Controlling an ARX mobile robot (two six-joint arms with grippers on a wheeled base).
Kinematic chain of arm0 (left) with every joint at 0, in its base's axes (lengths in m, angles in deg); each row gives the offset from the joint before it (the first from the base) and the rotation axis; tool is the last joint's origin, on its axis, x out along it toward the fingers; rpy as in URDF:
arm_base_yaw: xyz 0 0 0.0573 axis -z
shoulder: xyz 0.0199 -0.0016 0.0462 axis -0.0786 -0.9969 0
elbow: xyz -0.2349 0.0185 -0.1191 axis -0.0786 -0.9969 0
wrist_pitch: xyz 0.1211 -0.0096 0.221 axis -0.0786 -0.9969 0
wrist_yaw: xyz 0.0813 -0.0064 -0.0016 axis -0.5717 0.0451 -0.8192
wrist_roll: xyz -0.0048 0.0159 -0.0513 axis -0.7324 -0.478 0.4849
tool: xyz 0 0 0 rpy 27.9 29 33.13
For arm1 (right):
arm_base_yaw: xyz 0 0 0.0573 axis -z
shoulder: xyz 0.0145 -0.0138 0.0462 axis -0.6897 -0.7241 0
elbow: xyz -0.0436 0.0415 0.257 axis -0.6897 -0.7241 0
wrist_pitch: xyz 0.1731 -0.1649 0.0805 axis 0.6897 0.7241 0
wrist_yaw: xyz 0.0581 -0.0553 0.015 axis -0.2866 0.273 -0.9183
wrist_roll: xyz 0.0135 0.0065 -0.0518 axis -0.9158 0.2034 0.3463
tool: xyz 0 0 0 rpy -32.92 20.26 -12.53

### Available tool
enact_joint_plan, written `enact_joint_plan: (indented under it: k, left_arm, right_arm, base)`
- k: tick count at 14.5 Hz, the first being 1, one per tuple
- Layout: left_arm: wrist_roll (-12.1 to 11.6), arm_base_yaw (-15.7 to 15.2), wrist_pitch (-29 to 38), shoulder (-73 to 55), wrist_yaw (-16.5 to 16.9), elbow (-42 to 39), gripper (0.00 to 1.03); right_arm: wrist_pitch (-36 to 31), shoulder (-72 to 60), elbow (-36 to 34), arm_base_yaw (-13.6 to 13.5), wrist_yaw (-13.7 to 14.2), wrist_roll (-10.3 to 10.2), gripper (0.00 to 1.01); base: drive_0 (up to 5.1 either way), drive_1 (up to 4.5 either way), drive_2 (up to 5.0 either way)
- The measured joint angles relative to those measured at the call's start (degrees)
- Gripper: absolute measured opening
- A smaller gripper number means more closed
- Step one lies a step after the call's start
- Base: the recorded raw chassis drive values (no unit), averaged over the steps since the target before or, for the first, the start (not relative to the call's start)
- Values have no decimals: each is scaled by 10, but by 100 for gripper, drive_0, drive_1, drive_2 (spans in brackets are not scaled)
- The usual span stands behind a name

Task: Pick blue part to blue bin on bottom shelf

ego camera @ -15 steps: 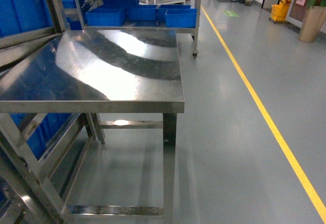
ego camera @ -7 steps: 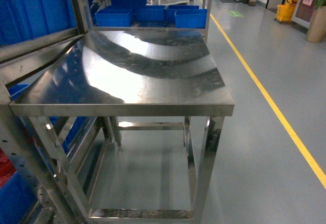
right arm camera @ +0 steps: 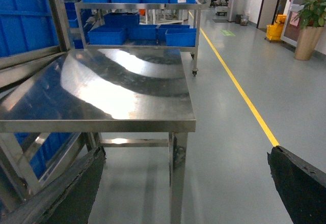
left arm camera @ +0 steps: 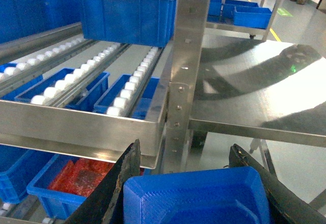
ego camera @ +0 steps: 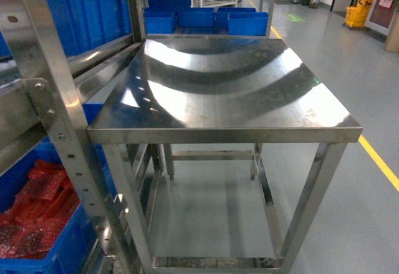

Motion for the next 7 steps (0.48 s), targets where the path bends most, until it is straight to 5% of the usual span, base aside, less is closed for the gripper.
enact_joint_plan:
  k: [7]
  left_arm:
    - [0,0,-2,0,0,0,44]
  right_arm:
    - [0,0,0,0,0,0,98]
  base:
    - [-497,244,244]
